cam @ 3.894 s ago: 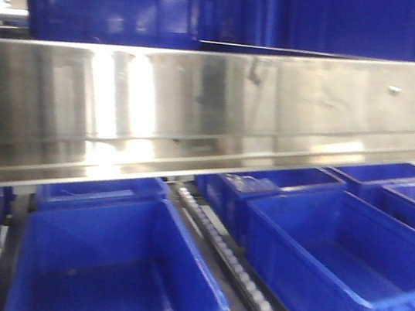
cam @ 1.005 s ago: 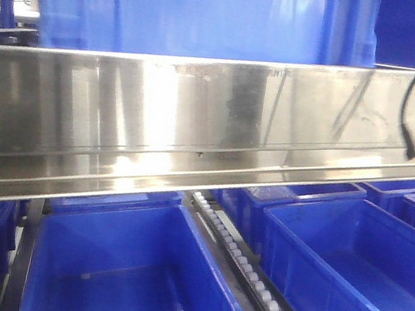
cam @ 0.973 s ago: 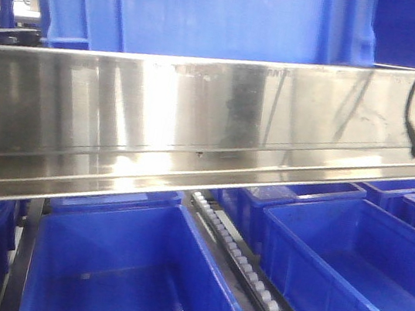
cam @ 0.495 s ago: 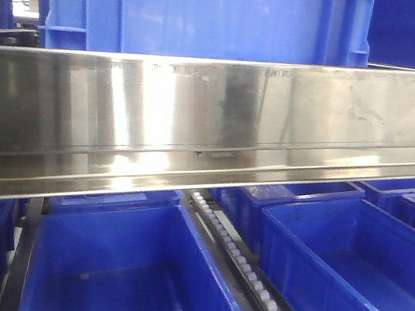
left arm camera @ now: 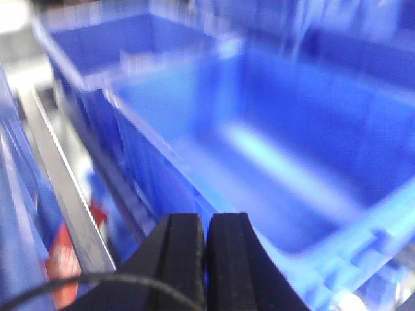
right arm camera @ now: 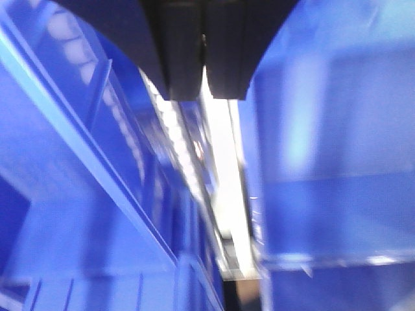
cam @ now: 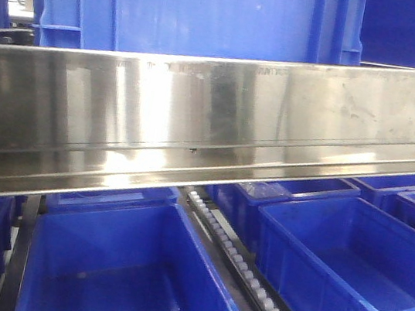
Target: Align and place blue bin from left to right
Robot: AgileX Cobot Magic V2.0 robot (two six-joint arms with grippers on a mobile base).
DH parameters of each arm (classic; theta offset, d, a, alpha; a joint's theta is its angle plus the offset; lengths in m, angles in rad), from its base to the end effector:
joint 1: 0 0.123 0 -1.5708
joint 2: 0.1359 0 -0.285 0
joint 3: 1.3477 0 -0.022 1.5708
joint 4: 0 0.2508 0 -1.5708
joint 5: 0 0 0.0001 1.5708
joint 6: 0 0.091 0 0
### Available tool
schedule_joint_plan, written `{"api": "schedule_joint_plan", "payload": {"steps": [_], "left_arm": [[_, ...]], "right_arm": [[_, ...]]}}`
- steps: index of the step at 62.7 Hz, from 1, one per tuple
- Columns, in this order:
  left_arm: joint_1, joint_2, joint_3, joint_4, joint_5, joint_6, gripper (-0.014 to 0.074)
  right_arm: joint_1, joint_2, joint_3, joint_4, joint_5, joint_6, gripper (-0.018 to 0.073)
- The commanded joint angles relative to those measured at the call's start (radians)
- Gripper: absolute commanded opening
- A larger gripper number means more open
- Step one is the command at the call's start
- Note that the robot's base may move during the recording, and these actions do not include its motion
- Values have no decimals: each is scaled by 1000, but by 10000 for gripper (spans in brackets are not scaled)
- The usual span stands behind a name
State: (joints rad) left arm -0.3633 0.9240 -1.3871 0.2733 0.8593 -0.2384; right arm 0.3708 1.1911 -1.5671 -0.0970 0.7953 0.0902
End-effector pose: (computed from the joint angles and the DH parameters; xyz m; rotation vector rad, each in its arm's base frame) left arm 0.1452 -0.0353 0.4959 0.1412 1.8506 -0.1009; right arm 0.2181 0.0781 0.5018 -0.2838 1.8835 0.2010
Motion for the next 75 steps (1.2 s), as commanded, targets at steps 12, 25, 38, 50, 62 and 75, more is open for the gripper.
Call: {"api": "schedule_joint_plan", "payload": {"steps": [12,25,38,50,62,75], "left_arm": [[1,-289,269,-3,-132,51,14],[1,-481,413,-14,-146,56,14],[1,-588,480,-27,-150,56,14],[1,-600,482,-23,-146,56,14],[1,-600,482,-23,-146,56,14],[1,-600,482,-23,-146,56,14]], "right_arm": [[-1,-359,490,-4,-323,-10,-71],[-1,-556,779,-7,-445,-10,-71],[-1,-639,886,-8,-483,-10,-71],[-1,-639,888,-8,-509,-10,-71],[-1,-639,888,-8,-511,-10,-71],[-1,-639,888,-8,-511,-10,-71]]}}
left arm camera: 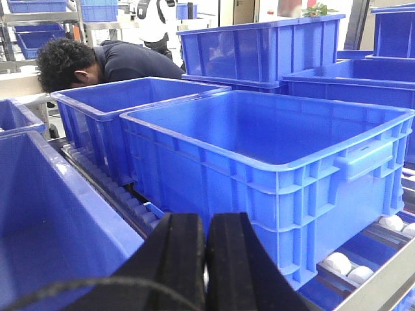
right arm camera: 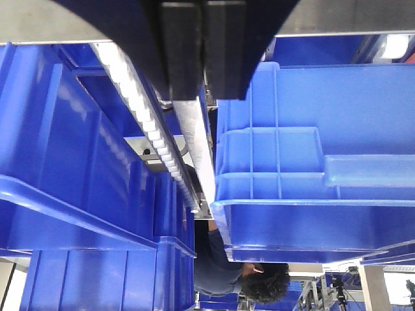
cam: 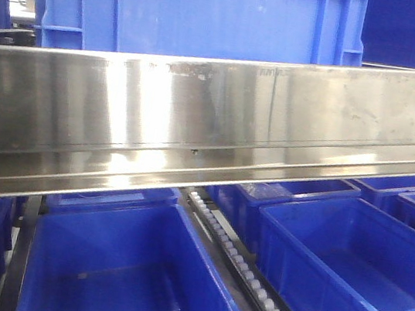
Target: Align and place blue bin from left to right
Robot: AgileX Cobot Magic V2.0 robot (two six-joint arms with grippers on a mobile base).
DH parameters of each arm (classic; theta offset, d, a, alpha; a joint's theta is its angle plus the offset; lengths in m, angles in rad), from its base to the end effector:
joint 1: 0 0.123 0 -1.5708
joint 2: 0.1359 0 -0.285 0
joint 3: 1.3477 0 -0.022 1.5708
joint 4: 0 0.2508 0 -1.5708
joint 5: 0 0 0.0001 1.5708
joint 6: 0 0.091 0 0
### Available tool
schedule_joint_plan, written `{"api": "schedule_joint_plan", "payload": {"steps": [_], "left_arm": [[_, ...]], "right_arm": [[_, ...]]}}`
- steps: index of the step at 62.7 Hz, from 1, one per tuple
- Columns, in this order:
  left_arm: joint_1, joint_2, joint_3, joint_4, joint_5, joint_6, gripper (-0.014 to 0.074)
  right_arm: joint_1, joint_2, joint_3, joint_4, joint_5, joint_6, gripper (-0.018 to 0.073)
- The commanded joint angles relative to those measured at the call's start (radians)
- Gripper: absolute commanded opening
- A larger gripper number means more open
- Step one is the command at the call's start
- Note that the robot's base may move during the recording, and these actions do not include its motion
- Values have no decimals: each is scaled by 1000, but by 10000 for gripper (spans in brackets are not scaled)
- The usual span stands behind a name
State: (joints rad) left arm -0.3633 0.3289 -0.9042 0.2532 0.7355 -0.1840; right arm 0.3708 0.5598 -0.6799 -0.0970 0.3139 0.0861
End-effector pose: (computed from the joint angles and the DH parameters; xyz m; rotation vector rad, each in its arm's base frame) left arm 0.0232 0.0076 0.4172 0.1701 1.6197 -0.1376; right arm 0.1059 0.0382 0.3692 -0.2929 1.6564 0.2497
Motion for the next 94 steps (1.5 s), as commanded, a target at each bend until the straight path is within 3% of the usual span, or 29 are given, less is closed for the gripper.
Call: {"api": "schedule_joint_plan", "payload": {"steps": [1,59,94], "left_arm": [[1,-5,-1,-3,-22,1,14],[3,-5,-1,-3,-22,1,14],[133,-5,-1,-5,-22,1,14]], "right_arm": [[-1,-7,1,-8,-29,-6,-71],[-1,-7,1,-8,-29,-6,-71],[-1,-7,1,-8,-31,-6,-71]]}}
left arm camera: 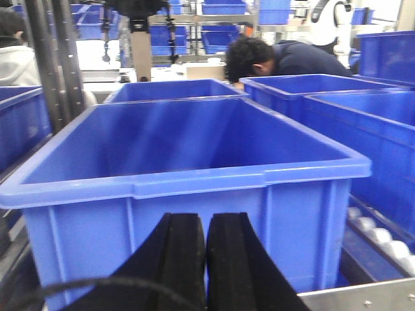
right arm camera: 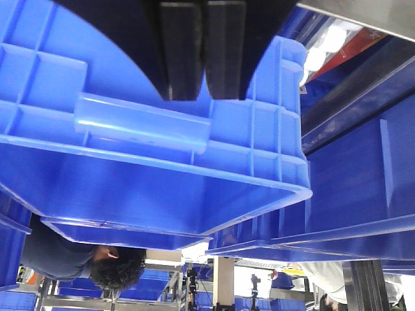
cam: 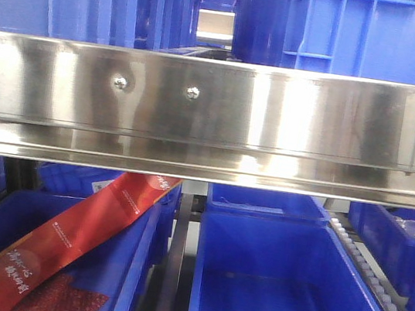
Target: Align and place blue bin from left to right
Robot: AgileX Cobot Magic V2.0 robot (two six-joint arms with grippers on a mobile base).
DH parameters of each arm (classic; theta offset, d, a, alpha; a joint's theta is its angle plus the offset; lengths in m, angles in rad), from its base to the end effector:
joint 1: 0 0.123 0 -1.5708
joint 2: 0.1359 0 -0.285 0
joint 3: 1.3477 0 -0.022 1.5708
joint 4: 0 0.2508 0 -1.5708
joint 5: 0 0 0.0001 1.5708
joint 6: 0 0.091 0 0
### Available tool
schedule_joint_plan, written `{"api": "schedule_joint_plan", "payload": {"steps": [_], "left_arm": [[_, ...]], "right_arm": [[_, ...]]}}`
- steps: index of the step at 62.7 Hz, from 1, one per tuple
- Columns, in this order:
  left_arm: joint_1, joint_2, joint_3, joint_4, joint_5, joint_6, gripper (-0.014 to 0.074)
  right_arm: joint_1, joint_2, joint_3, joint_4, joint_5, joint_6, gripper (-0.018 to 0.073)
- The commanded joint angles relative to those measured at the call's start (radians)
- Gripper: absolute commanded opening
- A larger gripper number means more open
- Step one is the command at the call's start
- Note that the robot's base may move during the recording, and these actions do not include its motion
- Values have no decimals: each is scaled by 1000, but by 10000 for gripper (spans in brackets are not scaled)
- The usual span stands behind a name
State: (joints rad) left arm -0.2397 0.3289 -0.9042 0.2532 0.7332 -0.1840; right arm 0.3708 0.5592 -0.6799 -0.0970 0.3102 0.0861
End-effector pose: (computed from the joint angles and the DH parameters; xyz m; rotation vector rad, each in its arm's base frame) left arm 0.0221 0.0103 0.4174 0.0699 1.6233 -0.0430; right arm 0.1058 0.0382 0.3696 -0.2924 1.6521 0.2504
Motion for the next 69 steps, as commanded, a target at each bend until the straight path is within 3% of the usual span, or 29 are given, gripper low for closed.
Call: {"api": "schedule_joint_plan", "payload": {"steps": [1,30,34,39,45,52,60,69], "left_arm": [[9,-5,-1,-5,-20,1,14],[9,-5,3,-3,-20,1,14],[37,-13,10,-18,-26,1,14],[117,-38,48,-48,-91,16,14],[217,-86,147,-160,-213,116,14],[302,-152,316,-213,-386,158,14],[327,-228,526,-222,-512,158,14],[327,-294,707,-222,-551,158,14]], "right_arm": [[-1,-7,1,-8,-28,-6,-71],[-1,-7,1,-8,-28,-6,-71],[-1,-7,1,-8,-28,-6,-71],[-1,-7,1,-8,-28,-6,-71],[-1,-7,1,-8,-28,-6,-71],[-1,-7,1,-8,-28,-6,-71],[-1,-7,1,-8,-28,-6,-71],[-1,-7,1,-8,-28,-6,-71]]}}
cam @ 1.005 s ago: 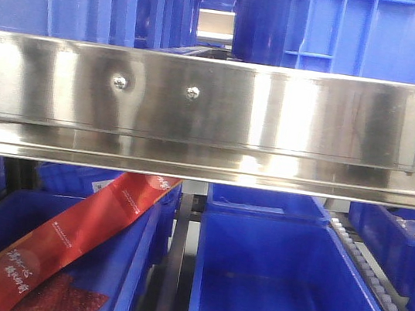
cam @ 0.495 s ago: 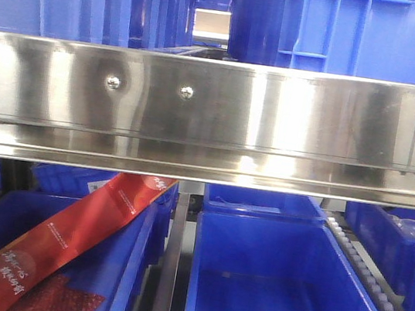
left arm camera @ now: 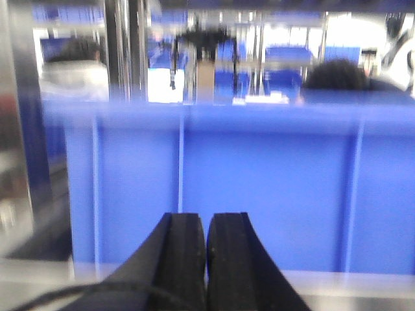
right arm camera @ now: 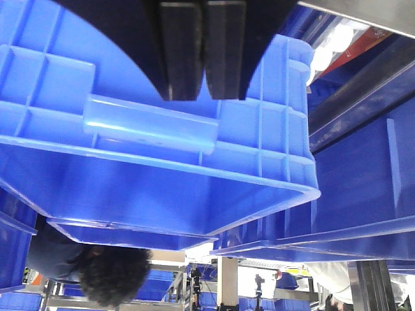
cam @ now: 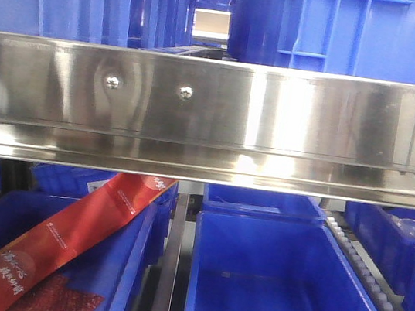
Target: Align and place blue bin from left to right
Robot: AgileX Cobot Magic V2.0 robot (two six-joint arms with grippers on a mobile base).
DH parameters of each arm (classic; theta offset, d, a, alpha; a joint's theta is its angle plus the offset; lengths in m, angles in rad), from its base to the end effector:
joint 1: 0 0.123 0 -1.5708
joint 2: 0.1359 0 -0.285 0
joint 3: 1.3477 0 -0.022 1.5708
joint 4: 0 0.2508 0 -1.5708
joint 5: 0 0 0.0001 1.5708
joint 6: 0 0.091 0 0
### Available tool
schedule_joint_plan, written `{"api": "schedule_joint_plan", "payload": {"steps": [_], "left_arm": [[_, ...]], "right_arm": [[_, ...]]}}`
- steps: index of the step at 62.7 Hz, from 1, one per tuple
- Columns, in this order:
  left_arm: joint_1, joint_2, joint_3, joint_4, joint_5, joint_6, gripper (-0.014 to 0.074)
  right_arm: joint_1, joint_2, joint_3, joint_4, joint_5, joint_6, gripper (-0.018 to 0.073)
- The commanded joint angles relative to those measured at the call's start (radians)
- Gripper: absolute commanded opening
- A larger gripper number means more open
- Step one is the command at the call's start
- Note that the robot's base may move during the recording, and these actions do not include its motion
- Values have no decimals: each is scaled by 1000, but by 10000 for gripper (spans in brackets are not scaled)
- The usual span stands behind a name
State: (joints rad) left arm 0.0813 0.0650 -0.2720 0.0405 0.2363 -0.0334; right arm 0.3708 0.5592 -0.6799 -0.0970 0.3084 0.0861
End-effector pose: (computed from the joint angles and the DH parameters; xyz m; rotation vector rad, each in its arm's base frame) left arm 0.0450 0.0045 0.2788 -0.0646 1.5118 0.0771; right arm 0.1058 0.0383 0.3697 -0.2922 1.6503 0.2507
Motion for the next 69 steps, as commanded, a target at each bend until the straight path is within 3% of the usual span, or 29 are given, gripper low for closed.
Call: {"api": "schedule_joint_plan", "payload": {"steps": [1,7,14,17,69], "left_arm": [[6,-33,97,-9,-63,8,14],[6,-54,197,-9,-132,8,14],[6,-65,272,-9,-302,8,14],[6,-65,272,-9,-219,8,14],[6,-65,272,-9,-222,8,14]], "right_arm": [[-1,-7,1,-8,-26,-6,-71],[-1,-7,1,-8,-26,-6,-71],[-1,-7,1,-8,-26,-6,-71],[-1,-7,1,-8,-26,-6,-71],[-1,-7,1,-10,-28,-6,-71]]}}
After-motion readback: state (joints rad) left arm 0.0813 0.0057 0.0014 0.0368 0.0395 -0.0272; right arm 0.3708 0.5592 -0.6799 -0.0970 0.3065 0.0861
